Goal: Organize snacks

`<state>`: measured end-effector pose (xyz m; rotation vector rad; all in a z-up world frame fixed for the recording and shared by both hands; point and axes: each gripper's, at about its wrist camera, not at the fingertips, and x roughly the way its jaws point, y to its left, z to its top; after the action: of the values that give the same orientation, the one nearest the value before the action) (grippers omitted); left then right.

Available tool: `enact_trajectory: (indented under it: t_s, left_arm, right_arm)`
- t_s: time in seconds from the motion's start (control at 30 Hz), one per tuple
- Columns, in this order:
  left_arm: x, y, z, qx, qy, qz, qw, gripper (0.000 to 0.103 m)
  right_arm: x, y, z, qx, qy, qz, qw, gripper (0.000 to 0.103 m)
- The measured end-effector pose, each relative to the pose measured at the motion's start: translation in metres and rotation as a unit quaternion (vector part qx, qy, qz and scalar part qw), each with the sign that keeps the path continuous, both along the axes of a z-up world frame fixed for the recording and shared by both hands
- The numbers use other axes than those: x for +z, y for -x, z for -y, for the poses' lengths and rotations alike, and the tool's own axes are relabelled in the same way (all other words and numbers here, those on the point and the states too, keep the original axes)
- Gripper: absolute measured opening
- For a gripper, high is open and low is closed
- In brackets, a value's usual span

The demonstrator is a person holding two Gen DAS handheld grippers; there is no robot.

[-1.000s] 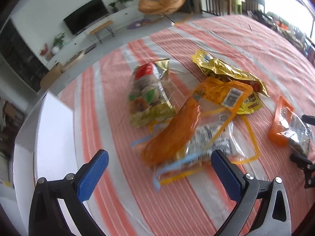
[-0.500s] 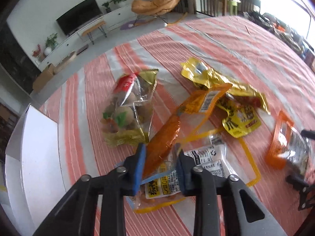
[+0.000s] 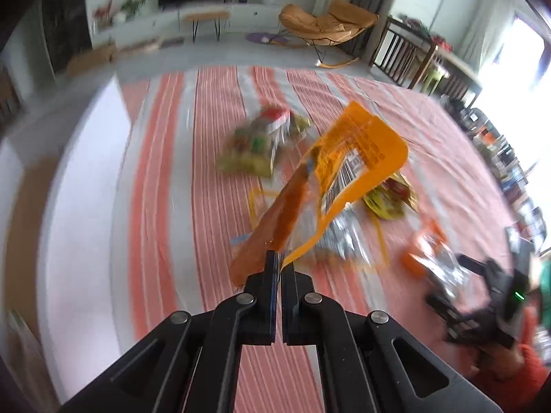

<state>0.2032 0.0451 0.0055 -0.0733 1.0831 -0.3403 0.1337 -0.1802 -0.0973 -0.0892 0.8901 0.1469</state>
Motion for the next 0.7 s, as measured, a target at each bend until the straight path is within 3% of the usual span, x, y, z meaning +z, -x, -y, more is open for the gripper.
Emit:
enact_trajectory:
  t_s: [0.13,0.23,0.3,0.33,0.37,0.43,0.7]
  left_arm:
    - [-0.021,0.026,-0.029,0.025,0.083,-0.055,0.9947,0.003]
    - [-0.029,0.026,-0.050,0.055,0.126,-0.066,0.9883,0.011]
    - [-0.032,0.020,-0.066,0.096,0.111,-0.062,0.9873,0.016]
    - [-0.034,0.016,-0.070,0.108,0.091,-0.060,0.9881,0.028]
    - [-0.035,0.014,-0.073,0.117,0.074,-0.059,0.9886,0.049]
    - [-0.039,0.008,-0.077,0.129,0.045,-0.053,0.9892,0.069]
    - [-0.067,-0.034,-0.056,0.131,0.038,-0.064,0.9886,0.073]
  right_arm:
    - [0.000,0.000,0.000,0.000,0.000,0.000,1.000,0.102]
    - [0.000,0.000,0.000,0.000,0.000,0.000,1.000,0.102]
    - [0.000,0.000,0.000,0.001,0.000,0.000,1.000,0.102]
    - [0.000,0.000,0.000,0.001,0.000,0.000,1.000,0.102]
    - [0.000,0.000,0.000,0.001,0.000,0.000,1.000,0.102]
    - [0.000,0.000,0.000,0.001,0.000,0.000,1.000,0.102]
    - [0.000,0.000,0.000,0.002,0.000,0.000,1.000,0.102]
